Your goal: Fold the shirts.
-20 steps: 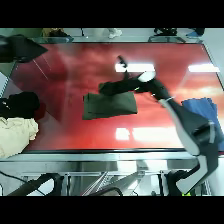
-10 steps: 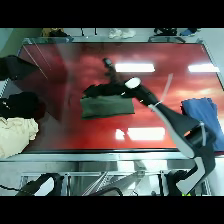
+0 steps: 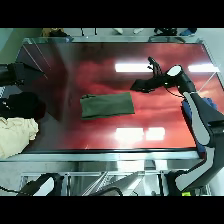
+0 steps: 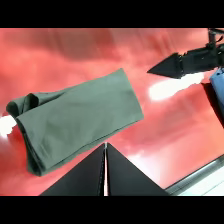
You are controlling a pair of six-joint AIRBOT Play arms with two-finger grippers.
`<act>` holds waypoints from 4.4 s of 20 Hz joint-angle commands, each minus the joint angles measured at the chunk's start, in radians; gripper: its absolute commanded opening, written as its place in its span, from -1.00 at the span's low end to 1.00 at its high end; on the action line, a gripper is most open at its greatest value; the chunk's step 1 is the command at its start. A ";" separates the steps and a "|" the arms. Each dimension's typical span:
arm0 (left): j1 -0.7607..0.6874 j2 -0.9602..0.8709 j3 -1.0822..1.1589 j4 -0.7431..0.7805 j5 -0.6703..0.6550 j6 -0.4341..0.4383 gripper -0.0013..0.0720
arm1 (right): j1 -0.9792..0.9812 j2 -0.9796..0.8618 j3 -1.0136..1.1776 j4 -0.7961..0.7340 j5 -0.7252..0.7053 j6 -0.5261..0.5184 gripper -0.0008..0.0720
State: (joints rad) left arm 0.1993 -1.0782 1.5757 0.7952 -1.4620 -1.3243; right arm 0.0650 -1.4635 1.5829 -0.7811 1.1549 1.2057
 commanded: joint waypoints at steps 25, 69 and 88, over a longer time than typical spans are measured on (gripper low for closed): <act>-0.003 0.001 -0.003 -0.009 0.002 0.026 -0.93 | -0.263 0.132 0.183 0.243 0.022 0.092 -0.92; -0.003 0.001 -0.019 -0.010 -0.012 0.087 -0.93 | -1.028 0.290 0.183 0.048 0.393 0.469 -0.92; -0.003 0.001 -0.146 -0.011 0.022 0.150 -0.93 | -1.148 0.485 -0.304 -0.764 0.624 0.547 -0.92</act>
State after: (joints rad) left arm 0.1967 -1.0779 1.4311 0.7841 -1.4532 -1.1767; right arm -1.0824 -1.0229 1.4391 -1.3872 1.8225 1.7756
